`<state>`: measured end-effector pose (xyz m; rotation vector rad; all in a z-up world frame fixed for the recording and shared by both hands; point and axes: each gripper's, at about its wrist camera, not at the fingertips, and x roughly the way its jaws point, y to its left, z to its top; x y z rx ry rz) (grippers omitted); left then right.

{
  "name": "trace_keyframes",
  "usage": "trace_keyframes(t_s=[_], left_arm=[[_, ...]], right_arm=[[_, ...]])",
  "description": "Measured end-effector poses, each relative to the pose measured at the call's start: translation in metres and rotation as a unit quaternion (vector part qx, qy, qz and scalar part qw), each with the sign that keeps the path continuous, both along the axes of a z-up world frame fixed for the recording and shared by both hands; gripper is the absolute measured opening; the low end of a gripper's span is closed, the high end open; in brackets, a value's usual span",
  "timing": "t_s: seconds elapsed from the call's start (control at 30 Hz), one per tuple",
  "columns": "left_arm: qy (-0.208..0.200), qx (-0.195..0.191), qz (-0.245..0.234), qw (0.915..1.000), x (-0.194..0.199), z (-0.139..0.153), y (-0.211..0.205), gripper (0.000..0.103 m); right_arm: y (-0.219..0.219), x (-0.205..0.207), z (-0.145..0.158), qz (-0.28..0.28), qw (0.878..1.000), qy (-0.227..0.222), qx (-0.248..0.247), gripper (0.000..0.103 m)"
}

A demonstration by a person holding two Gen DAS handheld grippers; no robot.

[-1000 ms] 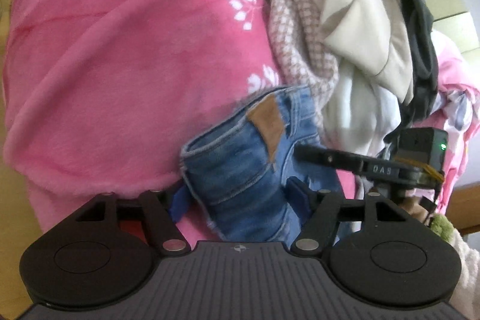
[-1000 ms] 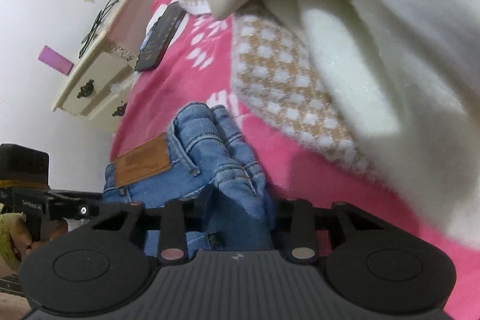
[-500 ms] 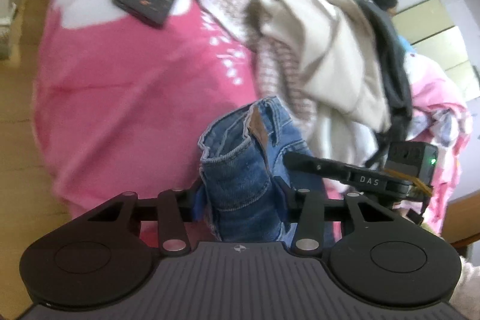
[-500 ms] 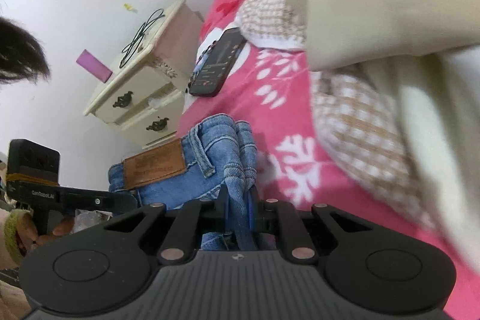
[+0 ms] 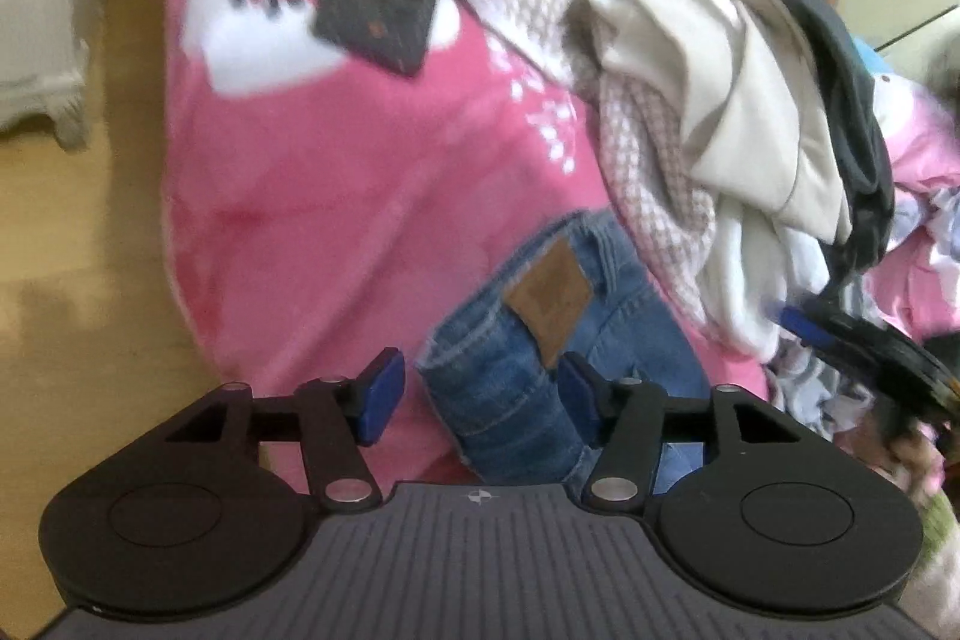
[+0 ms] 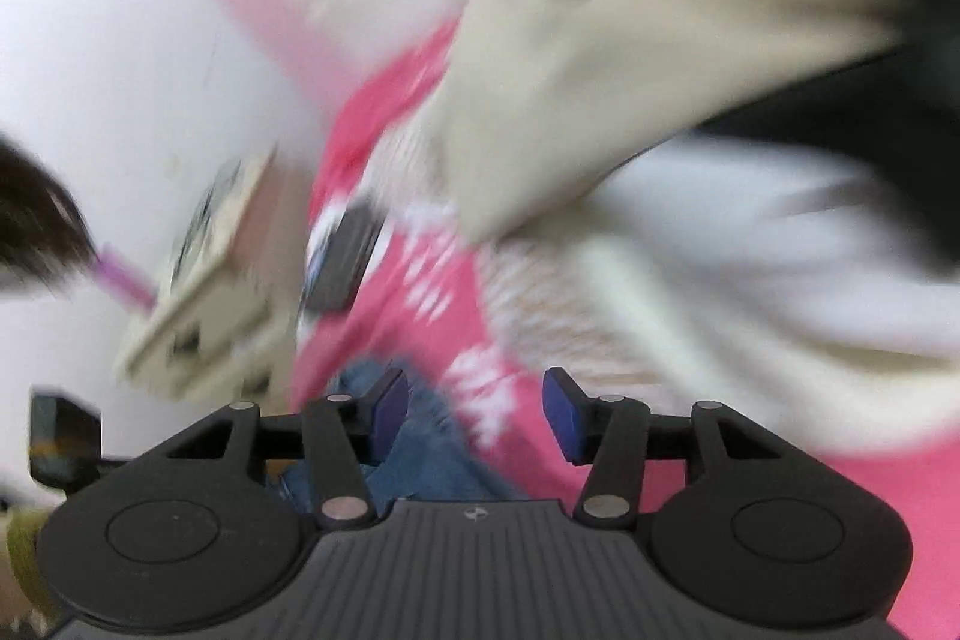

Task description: Fold clothes

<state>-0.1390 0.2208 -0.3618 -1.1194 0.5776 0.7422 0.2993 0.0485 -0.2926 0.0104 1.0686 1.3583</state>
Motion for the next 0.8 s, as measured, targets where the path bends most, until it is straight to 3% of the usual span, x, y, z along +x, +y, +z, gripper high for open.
trace_keyframes(t_s=[0.1,0.2,0.3,0.43,0.5,0.57,0.67,0.73,0.8], left_arm=[[0.021,0.036,0.008,0.9991,0.000,0.024,-0.008,0.057],[0.015,0.062,-0.018,0.9978,0.025,0.042,-0.019,0.057],[0.017,0.084,-0.079,0.9931,0.075,0.049,-0.033,0.057],[0.029,0.117,-0.184,0.9755,0.153,0.048,-0.059,0.057],[0.039,0.136,-0.237,0.9610,0.189,0.043,-0.074,0.056],[0.066,0.167,-0.290,0.9401,0.221,0.036,-0.090,0.056],[0.125,0.195,-0.366,0.9013,0.261,0.019,-0.111,0.056],[0.171,0.208,-0.395,0.8784,0.276,0.004,-0.120,0.056],[0.205,0.221,-0.401,0.8650,0.281,-0.011,-0.124,0.057]], right_arm=[[-0.088,0.013,0.026,-0.109,0.994,-0.021,-0.005,0.053],[-0.156,0.001,0.035,-0.158,0.984,-0.057,-0.058,0.052],[-0.198,-0.022,0.029,-0.155,0.977,-0.080,-0.120,0.046],[-0.214,-0.046,0.004,-0.117,0.968,-0.127,-0.184,0.031],[-0.216,-0.054,-0.002,-0.104,0.964,-0.158,-0.188,0.030],[-0.215,-0.061,-0.006,-0.084,0.959,-0.195,-0.187,0.030],[-0.224,-0.064,-0.012,-0.069,0.947,-0.243,-0.199,0.030],[-0.240,-0.062,-0.015,-0.073,0.947,-0.234,-0.206,0.029],[-0.259,-0.064,-0.019,-0.079,0.946,-0.221,-0.223,0.028]])
